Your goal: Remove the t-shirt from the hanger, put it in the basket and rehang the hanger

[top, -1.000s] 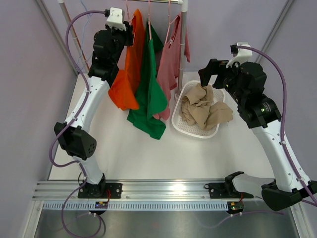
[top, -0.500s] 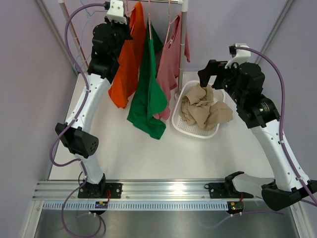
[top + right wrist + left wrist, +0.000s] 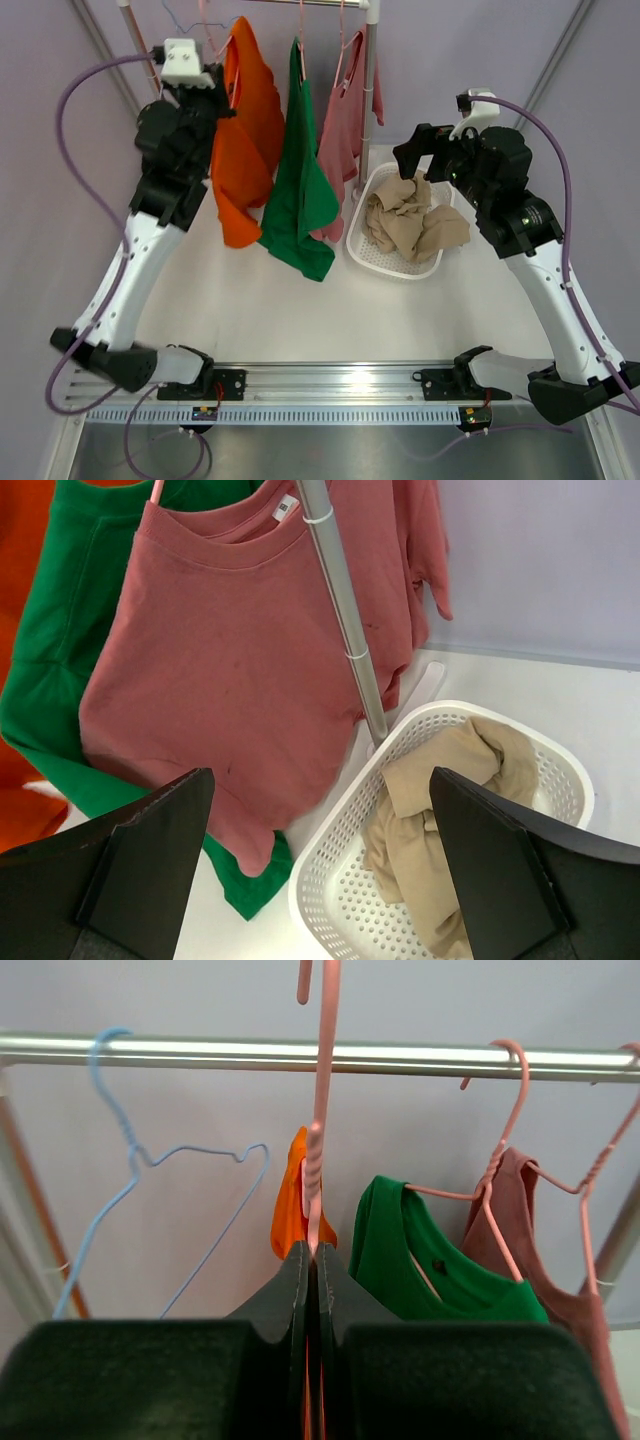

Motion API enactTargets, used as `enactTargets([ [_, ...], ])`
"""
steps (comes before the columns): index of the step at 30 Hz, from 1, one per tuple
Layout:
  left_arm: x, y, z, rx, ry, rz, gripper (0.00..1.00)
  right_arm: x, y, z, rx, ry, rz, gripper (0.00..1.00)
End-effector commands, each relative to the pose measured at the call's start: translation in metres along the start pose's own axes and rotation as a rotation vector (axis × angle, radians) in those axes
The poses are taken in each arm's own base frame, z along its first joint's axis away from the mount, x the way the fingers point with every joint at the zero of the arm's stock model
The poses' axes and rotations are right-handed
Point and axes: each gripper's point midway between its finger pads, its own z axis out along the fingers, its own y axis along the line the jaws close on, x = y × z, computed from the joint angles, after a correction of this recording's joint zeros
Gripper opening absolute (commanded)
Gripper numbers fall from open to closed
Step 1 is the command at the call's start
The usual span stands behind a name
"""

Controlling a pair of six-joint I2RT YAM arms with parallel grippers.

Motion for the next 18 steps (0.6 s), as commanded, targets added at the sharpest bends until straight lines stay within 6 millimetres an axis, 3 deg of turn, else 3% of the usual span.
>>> enactTargets([
  [1,-0.071,0.031,-0.057,-0.092,-0.199,-0.130,0.00,-0.014,0.013,-0.012,-0.031,-0.053,-0.036,0.99],
  [3,-0.078,0.036,-0.075,-0.103,-0.216,-0.192,0.00,-0.014,0.019,-0.018,-0.040,-0.056,-0.069,0.99],
  [6,-0.053,0.039,-0.082,-0.133,-0.153,-0.216,0.00,-0.005,0.044,-0.025,-0.107,-0.033,-0.110,0.99],
  [7,-0.049,0.043,-0.088,-0.149,-0.149,-0.221,0.00,0.007,0.066,-0.029,-0.161,-0.010,-0.130,0.99],
  [8,-0.023,0.041,-0.087,-0.159,-0.101,-0.212,0.00,0.011,0.070,-0.031,-0.156,-0.007,-0.140,0.99],
  [10,0.002,0.043,-0.088,-0.198,-0.049,-0.215,0.00,0.028,0.100,-0.036,-0.256,0.020,-0.149,1.00],
  [11,0.023,0.042,-0.089,-0.210,-0.009,-0.207,0.00,0.034,0.109,-0.039,-0.292,0.027,-0.147,1.00],
  [15,0.063,0.041,-0.095,-0.301,0.062,-0.222,0.00,0.057,0.149,-0.047,-0.437,0.039,-0.147,1.00],
  [17,0.081,0.029,-0.093,-0.328,0.110,-0.190,0.00,0.071,0.170,-0.051,-0.516,0.048,-0.157,1.00],
  [18,0.079,0.037,-0.095,-0.408,0.111,-0.160,0.00,0.081,0.176,-0.051,-0.540,0.059,-0.168,0.99],
])
